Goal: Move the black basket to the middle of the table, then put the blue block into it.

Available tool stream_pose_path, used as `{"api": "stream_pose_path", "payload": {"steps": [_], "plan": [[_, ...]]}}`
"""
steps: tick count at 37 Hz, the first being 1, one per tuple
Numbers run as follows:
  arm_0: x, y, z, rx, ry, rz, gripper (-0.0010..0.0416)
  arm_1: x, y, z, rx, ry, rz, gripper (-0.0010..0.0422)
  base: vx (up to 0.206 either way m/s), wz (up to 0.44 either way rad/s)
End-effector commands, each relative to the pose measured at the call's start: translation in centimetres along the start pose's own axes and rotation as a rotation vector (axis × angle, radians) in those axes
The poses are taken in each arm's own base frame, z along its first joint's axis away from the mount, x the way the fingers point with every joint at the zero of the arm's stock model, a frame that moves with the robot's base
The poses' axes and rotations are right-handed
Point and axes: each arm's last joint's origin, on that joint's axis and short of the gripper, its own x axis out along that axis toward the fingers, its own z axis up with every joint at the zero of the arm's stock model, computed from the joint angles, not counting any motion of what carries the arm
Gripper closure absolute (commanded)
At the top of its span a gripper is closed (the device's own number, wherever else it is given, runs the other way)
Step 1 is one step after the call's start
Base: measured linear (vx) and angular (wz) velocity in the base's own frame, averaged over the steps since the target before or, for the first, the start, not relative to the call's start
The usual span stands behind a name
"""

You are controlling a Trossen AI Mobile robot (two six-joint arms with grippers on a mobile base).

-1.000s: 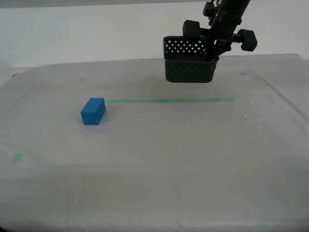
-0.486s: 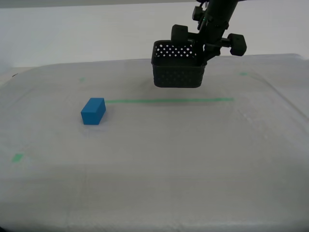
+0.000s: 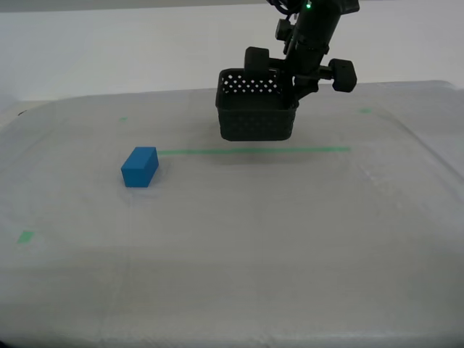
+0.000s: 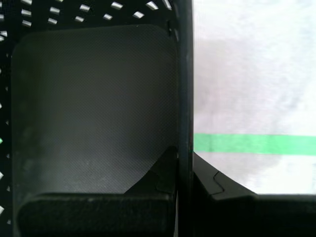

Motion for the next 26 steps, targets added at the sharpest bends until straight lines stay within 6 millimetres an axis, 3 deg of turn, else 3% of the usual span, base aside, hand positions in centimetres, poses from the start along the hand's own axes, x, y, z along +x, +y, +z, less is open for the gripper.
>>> {"api": "stream_pose_path", "payload": {"steps": [1,5,14,26], "plan": [[1.1,0.1,-0.3,0.002,0.015,0.0,0.0407,0.0,0.0,0.1,0.001,-0.004,0.0,0.0412,0.0,0.0],[2.3,0.2,-0.9,-0.004,0.036,-0.009,0.0407,0.0,0.0,0.1,0.001,-0.005,0.0,0.0412,0.0,0.0],[3.0,0.3,-1.0,-0.001,0.01,-0.033,0.0407,0.0,0.0,0.0,0.001,-0.003,0.0,0.0412,0.0,0.0],[6.3,0.3,-1.8,-0.027,0.07,-0.026,0.0406,0.0,0.0,0.0,0.002,-0.003,0.0,0.0412,0.0,0.0]]}}
